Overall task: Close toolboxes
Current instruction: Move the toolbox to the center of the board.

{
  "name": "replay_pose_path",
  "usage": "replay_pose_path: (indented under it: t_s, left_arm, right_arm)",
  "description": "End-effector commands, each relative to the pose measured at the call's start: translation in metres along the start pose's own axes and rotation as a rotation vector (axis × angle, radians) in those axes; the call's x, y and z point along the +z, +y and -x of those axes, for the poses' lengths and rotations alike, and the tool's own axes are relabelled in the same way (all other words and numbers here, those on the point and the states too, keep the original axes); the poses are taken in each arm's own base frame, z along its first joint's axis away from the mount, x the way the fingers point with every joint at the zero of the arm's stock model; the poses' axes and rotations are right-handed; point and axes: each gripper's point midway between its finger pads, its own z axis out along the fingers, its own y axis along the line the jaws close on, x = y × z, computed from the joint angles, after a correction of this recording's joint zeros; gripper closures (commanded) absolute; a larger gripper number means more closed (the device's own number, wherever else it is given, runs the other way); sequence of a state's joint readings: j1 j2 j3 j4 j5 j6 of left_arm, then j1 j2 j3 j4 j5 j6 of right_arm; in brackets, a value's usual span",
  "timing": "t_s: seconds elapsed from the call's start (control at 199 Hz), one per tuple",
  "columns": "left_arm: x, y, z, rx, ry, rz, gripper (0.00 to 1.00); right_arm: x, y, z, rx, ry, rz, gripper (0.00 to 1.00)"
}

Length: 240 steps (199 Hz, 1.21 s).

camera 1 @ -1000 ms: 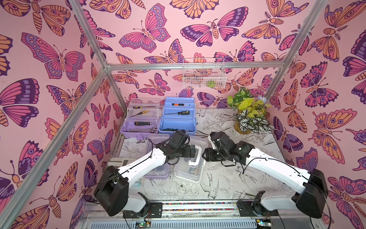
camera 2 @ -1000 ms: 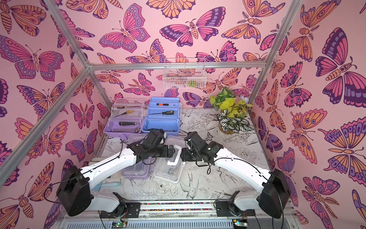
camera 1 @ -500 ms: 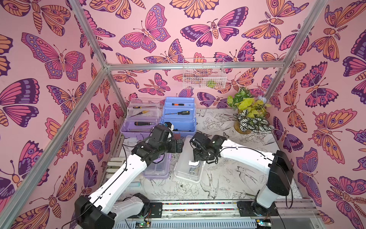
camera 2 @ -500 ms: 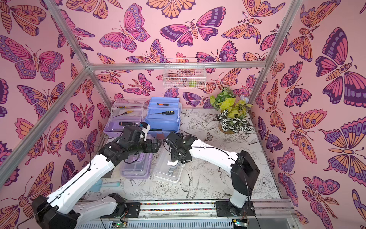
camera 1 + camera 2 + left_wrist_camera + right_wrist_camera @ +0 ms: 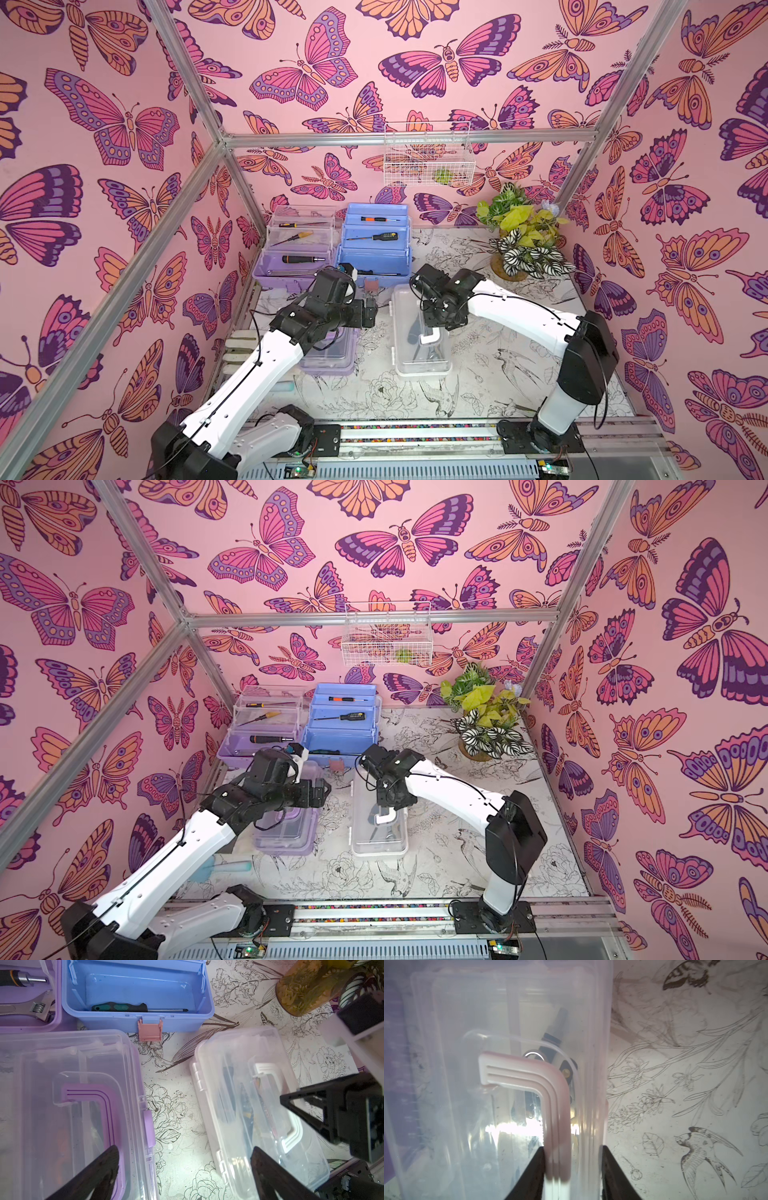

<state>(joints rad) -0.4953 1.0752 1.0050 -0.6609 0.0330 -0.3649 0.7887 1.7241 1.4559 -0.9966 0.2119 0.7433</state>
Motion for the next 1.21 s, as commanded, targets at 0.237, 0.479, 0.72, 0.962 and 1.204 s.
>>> replay_pose_path:
  t_s: [0.237, 0.479, 0.72, 0.962, 1.204]
  left_arm:
    - [-0.001, 0.008, -0.011, -0.003, 0.024, 0.013, 0.02]
    - [-0.002, 0.012, -0.014, -0.009, 0.029, 0.027, 0.02]
    - [-0.008, 0.018, -0.015, -0.009, 0.033, 0.062, 0.02]
    - [-0.004, 0.019, -0.019, -0.020, 0.055, 0.068, 0.02]
    - [-0.009, 0.021, -0.024, -0.031, 0.055, 0.071, 0.02]
  right_arm:
    - [0.041, -0.114, 0.095, -0.121, -0.059, -0.367, 0.62]
    - [0.071, -0.151, 0.159, -0.122, -0.123, -0.423, 0.60]
    - [0.022, -0.141, 0.189, -0.113, -0.228, -0.350, 0.43]
    - [-0.029, -0.098, 0.146, -0.151, -0.257, -0.196, 0.37]
    - [-0.021, -0.079, 0.070, -0.142, -0.146, -0.071, 0.27]
